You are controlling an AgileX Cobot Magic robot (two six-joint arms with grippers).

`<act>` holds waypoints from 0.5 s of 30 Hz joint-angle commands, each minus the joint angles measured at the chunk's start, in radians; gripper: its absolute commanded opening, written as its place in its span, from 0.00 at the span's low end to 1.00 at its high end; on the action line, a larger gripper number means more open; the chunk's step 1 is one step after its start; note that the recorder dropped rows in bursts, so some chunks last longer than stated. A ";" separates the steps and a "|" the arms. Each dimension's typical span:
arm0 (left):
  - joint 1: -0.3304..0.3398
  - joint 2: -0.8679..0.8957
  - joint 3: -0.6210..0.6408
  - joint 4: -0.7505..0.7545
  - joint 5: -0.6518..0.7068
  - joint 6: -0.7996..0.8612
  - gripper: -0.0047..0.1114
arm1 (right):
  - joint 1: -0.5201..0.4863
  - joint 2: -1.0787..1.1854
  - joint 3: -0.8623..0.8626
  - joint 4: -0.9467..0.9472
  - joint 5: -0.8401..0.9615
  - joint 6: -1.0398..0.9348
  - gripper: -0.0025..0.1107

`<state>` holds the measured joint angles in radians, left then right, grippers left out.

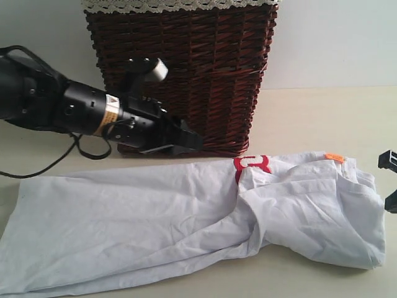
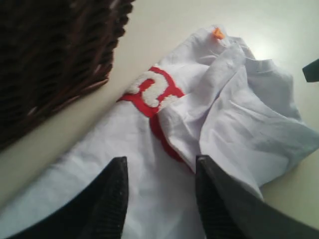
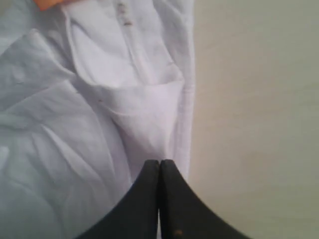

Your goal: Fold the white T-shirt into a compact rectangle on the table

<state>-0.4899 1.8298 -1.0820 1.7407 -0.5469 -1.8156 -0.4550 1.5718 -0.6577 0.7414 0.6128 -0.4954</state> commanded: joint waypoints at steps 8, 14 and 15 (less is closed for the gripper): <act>0.050 -0.083 0.090 0.004 -0.014 0.048 0.41 | -0.028 0.135 0.002 0.117 0.089 -0.310 0.89; 0.050 -0.083 0.090 0.004 -0.014 0.048 0.41 | -0.028 0.202 -0.001 0.202 0.069 -0.453 0.89; 0.050 -0.083 0.090 0.004 -0.014 0.048 0.41 | -0.028 0.207 -0.001 0.228 0.069 -0.488 0.89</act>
<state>-0.4402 1.7569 -0.9946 1.7470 -0.5597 -1.7692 -0.4794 1.7497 -0.6614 0.9426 0.7052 -0.9108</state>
